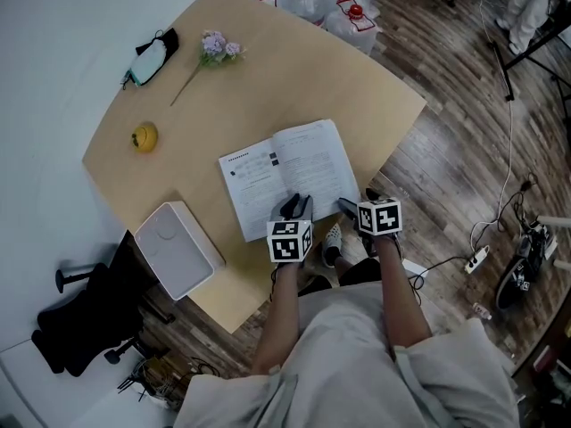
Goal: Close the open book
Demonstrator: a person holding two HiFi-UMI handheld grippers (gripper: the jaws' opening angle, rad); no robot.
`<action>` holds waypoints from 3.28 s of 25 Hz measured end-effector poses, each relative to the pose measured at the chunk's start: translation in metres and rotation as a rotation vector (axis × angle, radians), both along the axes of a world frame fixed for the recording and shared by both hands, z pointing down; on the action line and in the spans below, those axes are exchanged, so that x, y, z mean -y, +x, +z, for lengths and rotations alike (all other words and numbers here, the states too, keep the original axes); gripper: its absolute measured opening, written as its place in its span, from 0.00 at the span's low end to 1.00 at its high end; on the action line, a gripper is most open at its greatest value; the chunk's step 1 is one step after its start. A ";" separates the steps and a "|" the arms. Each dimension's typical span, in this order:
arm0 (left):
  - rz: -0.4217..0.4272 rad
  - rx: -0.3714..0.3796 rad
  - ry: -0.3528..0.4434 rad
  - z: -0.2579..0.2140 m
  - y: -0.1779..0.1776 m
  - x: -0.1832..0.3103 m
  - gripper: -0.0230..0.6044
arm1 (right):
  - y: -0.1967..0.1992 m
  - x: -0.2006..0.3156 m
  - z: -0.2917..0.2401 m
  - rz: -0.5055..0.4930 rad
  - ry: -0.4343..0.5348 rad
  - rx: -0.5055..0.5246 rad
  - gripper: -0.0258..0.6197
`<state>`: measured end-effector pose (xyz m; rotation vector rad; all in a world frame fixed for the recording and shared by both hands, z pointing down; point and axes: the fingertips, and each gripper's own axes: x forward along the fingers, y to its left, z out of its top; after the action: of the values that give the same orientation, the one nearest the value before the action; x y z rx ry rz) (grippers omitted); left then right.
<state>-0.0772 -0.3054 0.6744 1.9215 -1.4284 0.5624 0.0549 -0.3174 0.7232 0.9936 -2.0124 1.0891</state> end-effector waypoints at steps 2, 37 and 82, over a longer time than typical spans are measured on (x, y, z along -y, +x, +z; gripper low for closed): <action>0.014 0.008 -0.008 0.002 0.004 0.001 0.24 | 0.000 -0.001 0.002 0.020 -0.016 0.032 0.64; 0.240 0.106 -0.130 0.037 0.052 -0.004 0.20 | 0.010 -0.010 -0.008 0.187 -0.056 0.146 0.09; -0.023 0.015 0.131 -0.058 -0.055 -0.076 0.20 | 0.005 -0.014 -0.084 0.145 0.195 0.101 0.07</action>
<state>-0.1327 -0.2293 0.6161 2.0037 -1.5284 0.4838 0.0596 -0.3037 0.6393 1.2232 -2.1890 1.0513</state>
